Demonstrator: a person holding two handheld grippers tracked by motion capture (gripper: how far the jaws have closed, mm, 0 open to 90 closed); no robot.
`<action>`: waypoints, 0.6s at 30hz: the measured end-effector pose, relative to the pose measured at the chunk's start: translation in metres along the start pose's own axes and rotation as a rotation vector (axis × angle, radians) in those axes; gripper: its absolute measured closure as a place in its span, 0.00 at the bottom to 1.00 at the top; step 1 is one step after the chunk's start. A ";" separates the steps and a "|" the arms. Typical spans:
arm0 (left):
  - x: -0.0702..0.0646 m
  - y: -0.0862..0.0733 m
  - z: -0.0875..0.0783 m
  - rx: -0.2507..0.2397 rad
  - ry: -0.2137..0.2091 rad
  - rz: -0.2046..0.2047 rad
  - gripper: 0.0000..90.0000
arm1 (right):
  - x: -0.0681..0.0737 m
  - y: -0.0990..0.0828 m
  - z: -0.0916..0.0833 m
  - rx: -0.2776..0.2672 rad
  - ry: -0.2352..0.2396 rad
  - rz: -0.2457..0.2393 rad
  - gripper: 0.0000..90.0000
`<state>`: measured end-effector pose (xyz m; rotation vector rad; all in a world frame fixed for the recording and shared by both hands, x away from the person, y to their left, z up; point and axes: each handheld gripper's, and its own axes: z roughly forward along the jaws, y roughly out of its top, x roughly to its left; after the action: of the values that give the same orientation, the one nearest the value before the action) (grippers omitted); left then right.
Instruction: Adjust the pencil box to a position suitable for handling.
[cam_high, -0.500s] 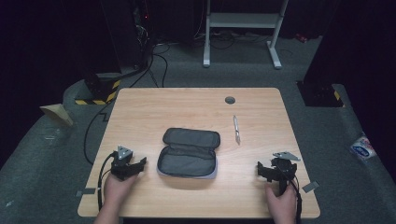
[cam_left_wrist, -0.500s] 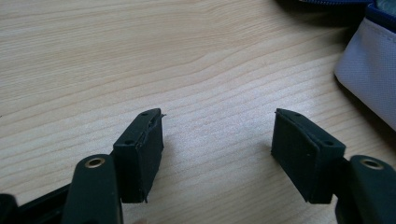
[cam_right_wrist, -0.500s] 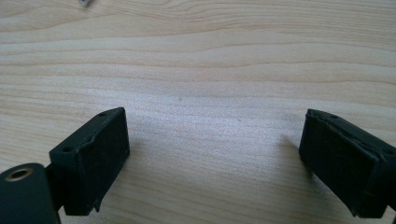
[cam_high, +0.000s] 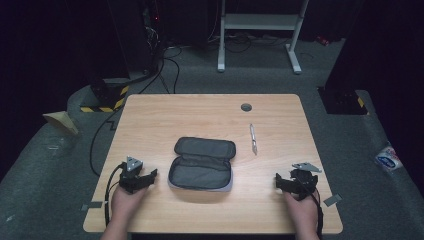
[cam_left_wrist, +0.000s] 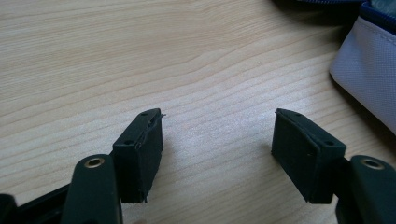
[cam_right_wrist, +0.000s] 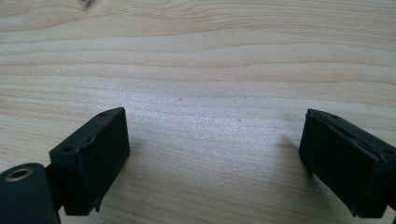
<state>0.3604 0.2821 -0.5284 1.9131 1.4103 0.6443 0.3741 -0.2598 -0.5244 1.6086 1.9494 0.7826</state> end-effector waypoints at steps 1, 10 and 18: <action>0.000 0.000 0.000 0.000 -0.001 0.002 0.38 | 0.000 0.000 0.000 0.000 0.000 0.000 0.09; -0.010 0.006 -0.004 0.005 -0.022 0.047 0.48 | 0.005 -0.004 -0.005 -0.022 0.031 -0.054 0.18; -0.022 0.023 -0.030 -0.119 -0.150 -0.005 0.52 | 0.010 -0.005 -0.018 -0.079 0.083 -0.038 0.31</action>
<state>0.3465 0.2633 -0.4912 1.8242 1.2550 0.5571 0.3565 -0.2532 -0.5155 1.5105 1.9746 0.9125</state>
